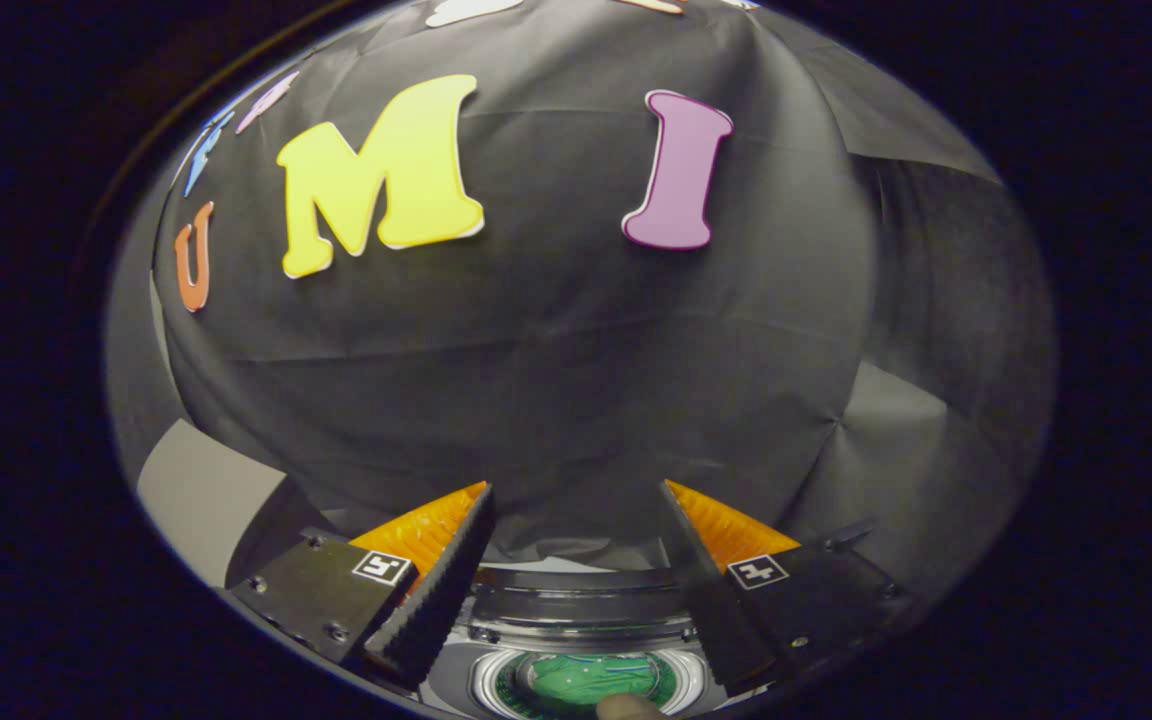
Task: Put the clothes into the washing machine and then close the washing machine lid.
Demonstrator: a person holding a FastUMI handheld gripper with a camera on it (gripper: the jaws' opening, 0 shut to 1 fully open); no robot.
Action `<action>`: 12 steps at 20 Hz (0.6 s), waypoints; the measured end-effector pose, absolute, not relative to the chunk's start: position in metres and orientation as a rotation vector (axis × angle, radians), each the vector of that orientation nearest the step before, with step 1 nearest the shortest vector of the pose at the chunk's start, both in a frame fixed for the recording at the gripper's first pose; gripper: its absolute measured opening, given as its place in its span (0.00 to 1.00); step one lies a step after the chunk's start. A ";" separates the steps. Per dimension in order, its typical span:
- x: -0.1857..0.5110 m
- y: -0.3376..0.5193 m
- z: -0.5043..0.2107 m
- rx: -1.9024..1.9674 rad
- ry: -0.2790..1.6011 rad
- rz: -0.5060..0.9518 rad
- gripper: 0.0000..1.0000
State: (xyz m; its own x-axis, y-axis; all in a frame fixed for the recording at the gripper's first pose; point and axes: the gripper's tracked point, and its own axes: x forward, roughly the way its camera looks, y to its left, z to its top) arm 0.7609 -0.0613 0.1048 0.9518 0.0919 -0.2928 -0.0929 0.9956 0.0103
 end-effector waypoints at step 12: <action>0.768 -0.063 0.108 -0.005 0.056 0.095 1.00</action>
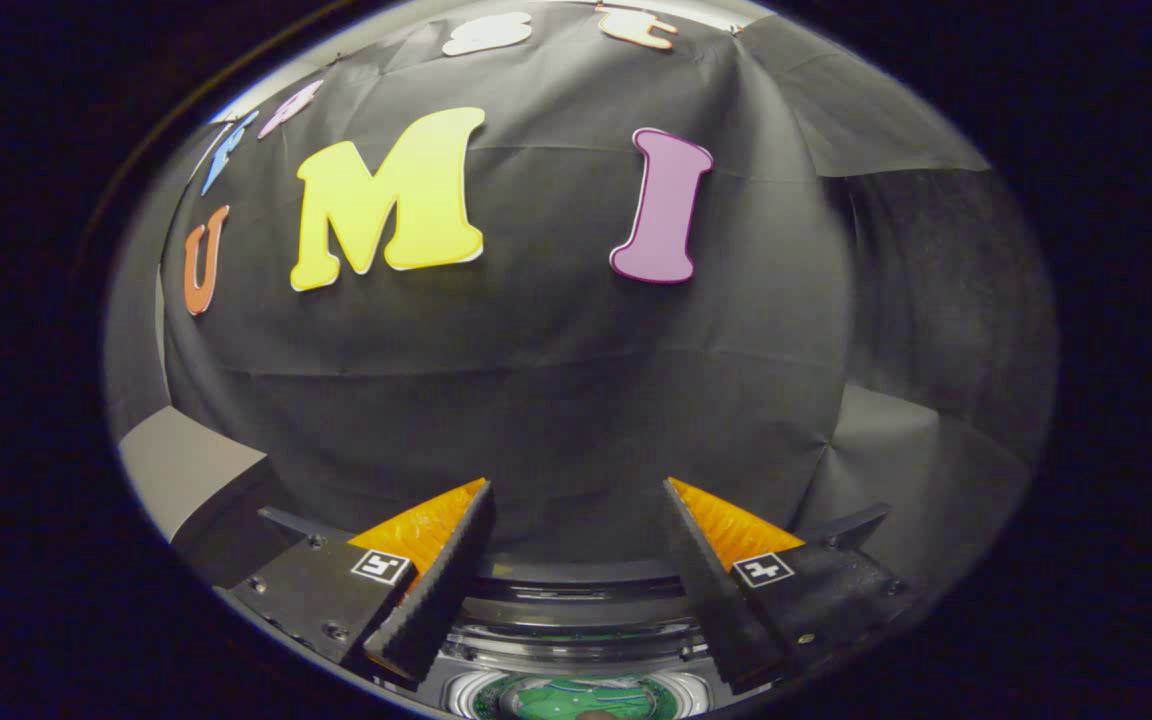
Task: Put the clothes into the washing machine and then close the washing machine lid.
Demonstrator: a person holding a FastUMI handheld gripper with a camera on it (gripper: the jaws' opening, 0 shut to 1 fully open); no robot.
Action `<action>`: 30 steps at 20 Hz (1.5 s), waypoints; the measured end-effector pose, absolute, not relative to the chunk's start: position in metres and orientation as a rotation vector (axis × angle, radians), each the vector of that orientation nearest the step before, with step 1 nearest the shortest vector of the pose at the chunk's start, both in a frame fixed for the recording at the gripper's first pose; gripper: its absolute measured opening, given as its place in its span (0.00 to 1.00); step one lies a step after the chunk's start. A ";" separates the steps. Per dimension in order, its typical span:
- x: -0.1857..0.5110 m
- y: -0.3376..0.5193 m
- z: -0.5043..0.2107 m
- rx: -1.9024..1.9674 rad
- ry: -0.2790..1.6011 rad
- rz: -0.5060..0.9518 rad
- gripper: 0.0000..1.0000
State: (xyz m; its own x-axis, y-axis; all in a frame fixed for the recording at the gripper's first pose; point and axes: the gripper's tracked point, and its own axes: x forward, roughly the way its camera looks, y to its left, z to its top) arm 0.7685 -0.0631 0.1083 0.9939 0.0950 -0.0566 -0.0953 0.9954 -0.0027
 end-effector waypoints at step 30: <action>0.645 -0.080 0.054 -0.015 -0.017 0.045 1.00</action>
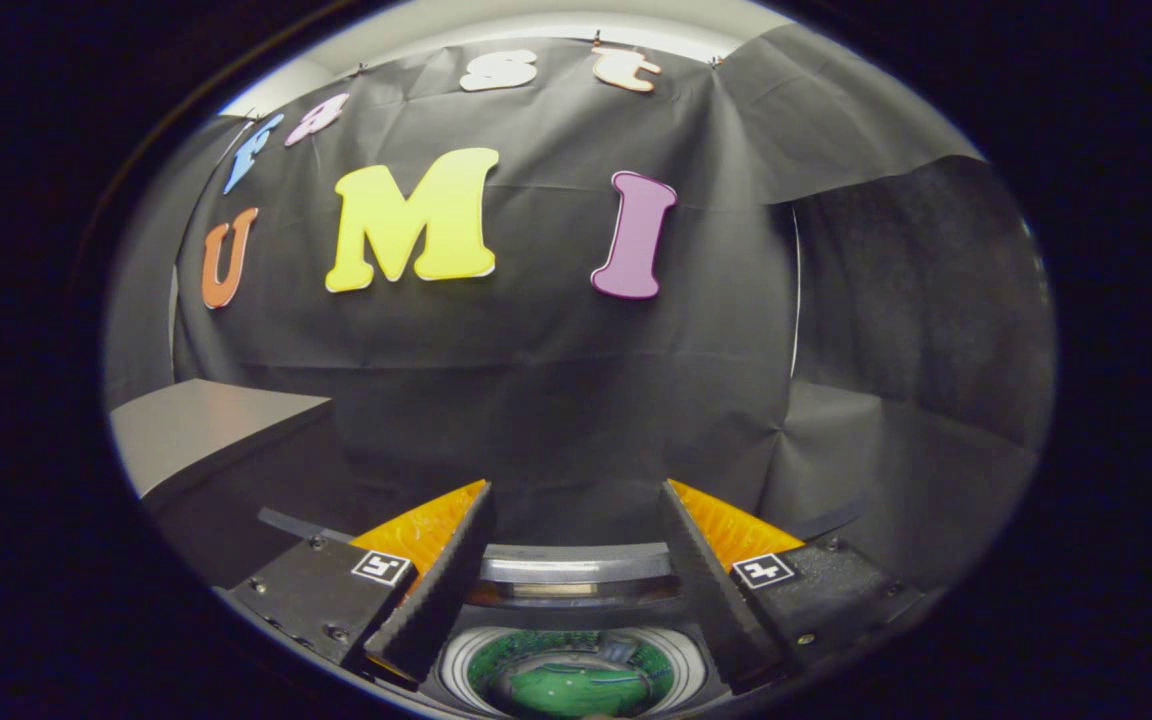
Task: Put the clothes into the washing machine and then close the washing machine lid.
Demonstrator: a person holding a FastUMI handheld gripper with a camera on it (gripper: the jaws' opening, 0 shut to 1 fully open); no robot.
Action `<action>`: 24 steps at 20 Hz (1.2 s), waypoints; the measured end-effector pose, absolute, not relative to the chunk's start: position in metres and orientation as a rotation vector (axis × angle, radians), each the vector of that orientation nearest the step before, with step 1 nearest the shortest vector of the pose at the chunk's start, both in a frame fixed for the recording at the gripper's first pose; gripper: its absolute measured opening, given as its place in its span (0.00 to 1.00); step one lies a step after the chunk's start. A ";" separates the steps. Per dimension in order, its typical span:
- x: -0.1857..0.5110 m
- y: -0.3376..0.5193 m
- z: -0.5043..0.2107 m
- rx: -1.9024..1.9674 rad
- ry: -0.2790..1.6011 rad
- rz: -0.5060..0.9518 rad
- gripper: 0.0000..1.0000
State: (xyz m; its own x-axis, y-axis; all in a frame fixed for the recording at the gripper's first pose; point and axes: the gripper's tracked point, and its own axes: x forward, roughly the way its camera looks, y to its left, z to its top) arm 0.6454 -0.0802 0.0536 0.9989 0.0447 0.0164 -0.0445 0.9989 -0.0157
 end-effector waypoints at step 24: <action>0.526 -0.077 -0.077 -0.016 0.233 0.030 0.99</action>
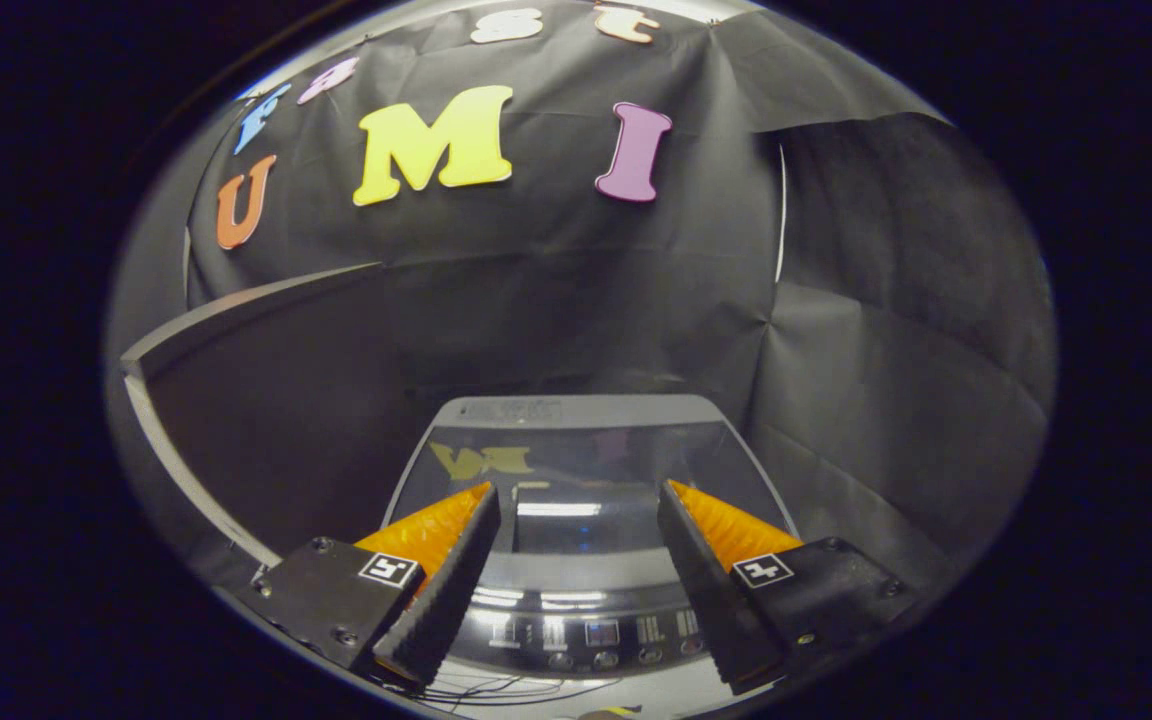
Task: Put the clothes into the washing machine and then close the washing machine lid.
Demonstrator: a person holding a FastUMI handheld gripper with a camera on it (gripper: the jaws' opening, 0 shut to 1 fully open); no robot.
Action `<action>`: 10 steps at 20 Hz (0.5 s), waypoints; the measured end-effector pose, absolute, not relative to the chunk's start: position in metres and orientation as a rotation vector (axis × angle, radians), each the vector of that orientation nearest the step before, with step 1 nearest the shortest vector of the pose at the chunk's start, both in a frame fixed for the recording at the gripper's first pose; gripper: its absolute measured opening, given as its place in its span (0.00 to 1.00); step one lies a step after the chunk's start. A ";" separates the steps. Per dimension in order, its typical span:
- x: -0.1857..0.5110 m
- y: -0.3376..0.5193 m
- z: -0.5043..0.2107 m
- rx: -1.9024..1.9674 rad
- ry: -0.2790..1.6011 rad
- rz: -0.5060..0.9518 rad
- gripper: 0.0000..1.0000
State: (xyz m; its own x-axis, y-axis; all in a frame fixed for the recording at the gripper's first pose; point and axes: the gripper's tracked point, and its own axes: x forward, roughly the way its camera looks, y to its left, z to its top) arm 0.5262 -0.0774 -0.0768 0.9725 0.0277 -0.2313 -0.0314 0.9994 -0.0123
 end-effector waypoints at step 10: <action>0.283 -0.040 -0.084 -0.024 0.150 -0.017 0.99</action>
State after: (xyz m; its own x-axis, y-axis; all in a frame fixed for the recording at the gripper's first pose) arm 0.2833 -0.0402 -0.0836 0.9886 -0.0183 -0.1497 0.0147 0.9996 -0.0252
